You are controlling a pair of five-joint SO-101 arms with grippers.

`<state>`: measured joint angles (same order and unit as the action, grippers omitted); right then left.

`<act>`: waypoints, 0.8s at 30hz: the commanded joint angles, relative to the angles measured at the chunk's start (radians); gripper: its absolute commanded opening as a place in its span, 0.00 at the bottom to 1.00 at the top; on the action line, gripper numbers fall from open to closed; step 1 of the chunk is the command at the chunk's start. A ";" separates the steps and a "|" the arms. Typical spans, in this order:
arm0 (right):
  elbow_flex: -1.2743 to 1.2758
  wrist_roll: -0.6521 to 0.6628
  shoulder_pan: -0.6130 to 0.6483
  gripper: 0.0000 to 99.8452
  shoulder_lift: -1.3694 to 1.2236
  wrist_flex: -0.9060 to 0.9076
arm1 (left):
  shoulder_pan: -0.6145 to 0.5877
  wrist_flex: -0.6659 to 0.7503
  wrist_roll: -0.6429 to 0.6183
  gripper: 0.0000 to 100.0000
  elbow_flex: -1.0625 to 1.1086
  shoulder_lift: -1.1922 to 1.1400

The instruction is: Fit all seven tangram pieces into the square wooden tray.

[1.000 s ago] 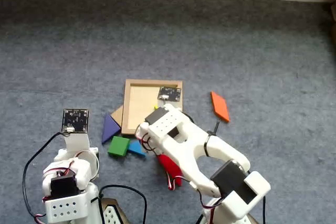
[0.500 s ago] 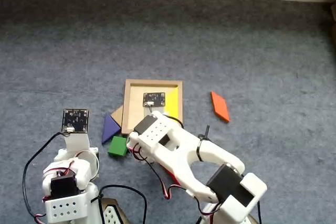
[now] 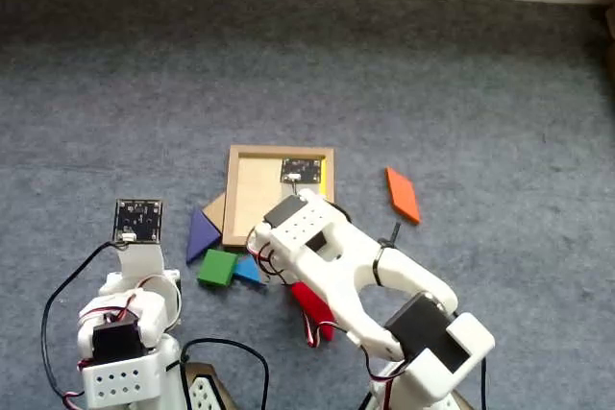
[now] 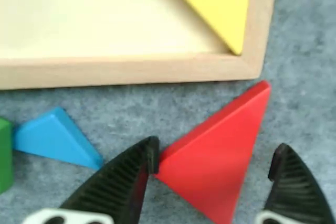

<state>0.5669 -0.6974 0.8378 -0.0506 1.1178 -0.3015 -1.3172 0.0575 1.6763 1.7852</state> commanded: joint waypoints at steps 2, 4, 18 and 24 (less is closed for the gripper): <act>-0.038 0.015 -0.016 0.33 0.019 0.012 | -0.013 -0.005 0.002 0.03 0.021 0.030; -0.042 0.017 -0.001 0.33 0.021 0.012 | -0.013 -0.005 0.002 0.03 0.021 0.030; -0.036 0.011 0.084 0.33 0.012 0.008 | -0.013 -0.005 0.002 0.03 0.021 0.030; -0.035 0.011 0.015 0.33 0.012 0.012 | -0.013 -0.005 0.002 0.03 0.021 0.030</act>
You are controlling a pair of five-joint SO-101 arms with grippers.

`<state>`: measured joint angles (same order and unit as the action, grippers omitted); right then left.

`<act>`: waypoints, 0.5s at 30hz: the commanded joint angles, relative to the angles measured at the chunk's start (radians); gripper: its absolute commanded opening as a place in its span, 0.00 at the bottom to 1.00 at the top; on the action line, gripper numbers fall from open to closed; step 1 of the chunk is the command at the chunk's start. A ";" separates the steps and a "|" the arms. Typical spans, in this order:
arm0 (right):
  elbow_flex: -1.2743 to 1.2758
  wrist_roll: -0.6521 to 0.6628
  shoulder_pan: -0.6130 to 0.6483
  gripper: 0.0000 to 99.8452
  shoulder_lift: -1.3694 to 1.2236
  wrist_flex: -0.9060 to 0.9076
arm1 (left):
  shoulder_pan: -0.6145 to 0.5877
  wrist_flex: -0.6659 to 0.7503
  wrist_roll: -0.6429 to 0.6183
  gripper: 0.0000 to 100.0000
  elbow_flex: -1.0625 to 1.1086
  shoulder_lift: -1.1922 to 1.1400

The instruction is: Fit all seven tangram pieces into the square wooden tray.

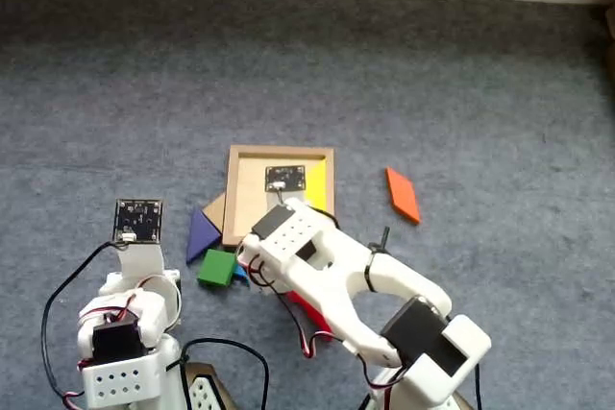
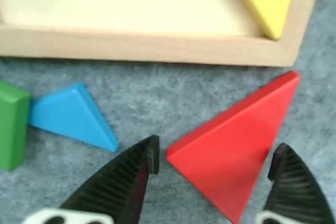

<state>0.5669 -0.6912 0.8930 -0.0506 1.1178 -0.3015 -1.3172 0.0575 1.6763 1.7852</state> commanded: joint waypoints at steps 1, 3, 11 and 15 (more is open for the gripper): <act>-0.033 0.005 -0.047 0.33 0.012 0.012 | -0.013 -0.005 0.002 0.03 0.021 0.030; -0.010 0.008 -0.051 0.33 0.013 0.012 | -0.013 -0.005 0.002 0.03 0.021 0.030; 0.018 0.012 -0.044 0.32 0.021 0.012 | -0.013 -0.005 0.002 0.03 0.021 0.030; 0.018 0.034 0.012 0.32 0.021 0.013 | -0.013 -0.005 0.002 0.03 0.021 0.030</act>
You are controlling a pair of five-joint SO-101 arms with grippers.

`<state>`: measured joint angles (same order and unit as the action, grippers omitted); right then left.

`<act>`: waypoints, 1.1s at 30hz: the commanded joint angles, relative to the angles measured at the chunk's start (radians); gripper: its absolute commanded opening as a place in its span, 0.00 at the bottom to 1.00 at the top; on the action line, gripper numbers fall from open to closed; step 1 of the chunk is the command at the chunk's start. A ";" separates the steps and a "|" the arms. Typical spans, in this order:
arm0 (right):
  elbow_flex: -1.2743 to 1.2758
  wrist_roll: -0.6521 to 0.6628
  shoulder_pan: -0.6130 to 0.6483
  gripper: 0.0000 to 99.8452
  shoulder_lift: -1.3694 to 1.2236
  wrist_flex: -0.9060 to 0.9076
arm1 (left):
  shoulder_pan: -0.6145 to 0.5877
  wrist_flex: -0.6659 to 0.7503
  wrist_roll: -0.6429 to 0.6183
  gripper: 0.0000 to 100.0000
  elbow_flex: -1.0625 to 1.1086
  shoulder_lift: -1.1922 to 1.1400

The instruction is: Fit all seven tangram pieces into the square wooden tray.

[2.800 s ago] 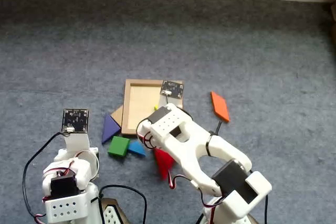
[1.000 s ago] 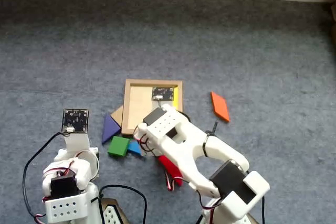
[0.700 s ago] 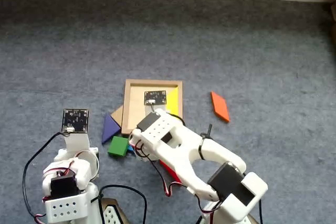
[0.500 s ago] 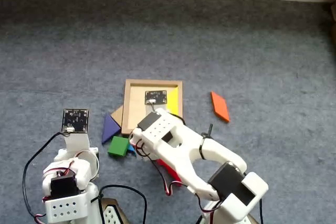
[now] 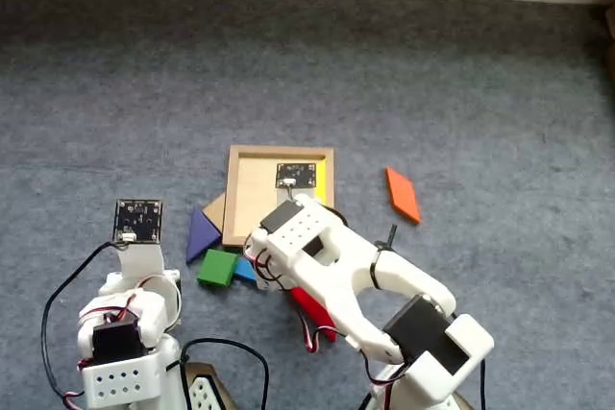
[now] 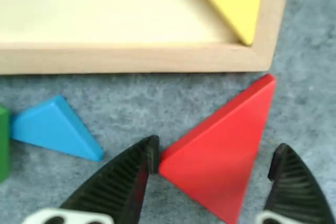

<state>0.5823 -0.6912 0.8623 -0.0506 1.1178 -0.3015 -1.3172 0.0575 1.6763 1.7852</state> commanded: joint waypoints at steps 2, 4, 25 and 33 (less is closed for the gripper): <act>0.004 0.055 0.079 0.32 0.021 0.015 | -0.013 -0.005 0.002 0.03 0.021 0.030; 0.004 0.057 0.093 0.32 0.019 0.038 | -0.013 -0.005 0.002 0.03 0.021 0.030; -0.002 0.170 0.033 0.12 0.019 0.047 | -0.013 -0.005 0.002 0.03 0.021 0.030; -0.018 0.186 0.035 0.12 0.033 0.157 | -0.013 -0.005 0.002 0.03 0.021 0.030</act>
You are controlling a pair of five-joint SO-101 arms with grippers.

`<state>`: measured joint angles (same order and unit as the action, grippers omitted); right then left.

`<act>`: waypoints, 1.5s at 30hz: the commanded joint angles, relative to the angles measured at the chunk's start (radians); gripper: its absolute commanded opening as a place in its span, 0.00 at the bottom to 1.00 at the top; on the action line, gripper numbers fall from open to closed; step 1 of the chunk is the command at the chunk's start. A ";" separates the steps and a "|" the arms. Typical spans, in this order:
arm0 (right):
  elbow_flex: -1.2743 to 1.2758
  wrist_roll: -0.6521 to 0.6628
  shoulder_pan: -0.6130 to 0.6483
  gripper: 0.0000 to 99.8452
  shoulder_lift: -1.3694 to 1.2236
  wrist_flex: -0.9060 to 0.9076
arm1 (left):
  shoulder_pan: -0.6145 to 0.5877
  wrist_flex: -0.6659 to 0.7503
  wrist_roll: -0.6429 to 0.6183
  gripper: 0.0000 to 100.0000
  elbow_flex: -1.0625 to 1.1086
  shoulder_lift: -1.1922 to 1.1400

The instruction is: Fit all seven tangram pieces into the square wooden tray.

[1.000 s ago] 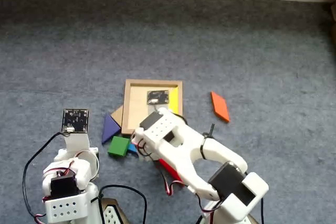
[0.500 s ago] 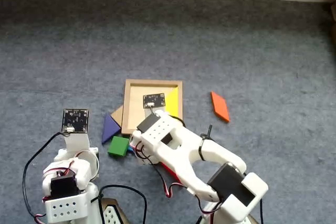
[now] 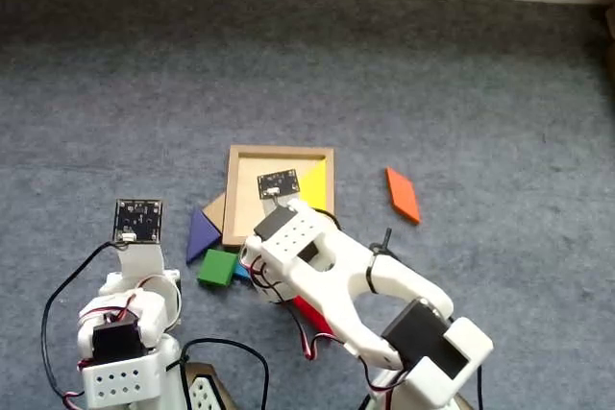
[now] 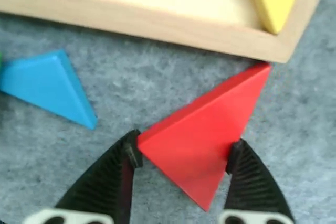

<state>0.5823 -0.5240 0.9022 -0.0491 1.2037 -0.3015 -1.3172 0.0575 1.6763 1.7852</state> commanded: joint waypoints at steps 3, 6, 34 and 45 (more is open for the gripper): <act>-0.087 0.020 -0.001 0.12 0.101 0.130 | -0.013 -0.005 0.002 0.03 0.021 0.030; -0.125 0.115 -0.007 0.12 0.193 0.160 | -0.013 -0.005 0.002 0.03 0.021 0.030; -0.058 0.006 -0.019 0.33 0.114 0.028 | -0.013 -0.005 0.002 0.03 0.021 0.030; -0.047 -0.049 0.054 0.33 0.044 -0.012 | -0.013 -0.005 0.002 0.03 0.021 0.030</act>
<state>0.5378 -0.5608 0.9283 -0.0092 1.1976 -0.3015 -1.3172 0.0575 1.6763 1.7852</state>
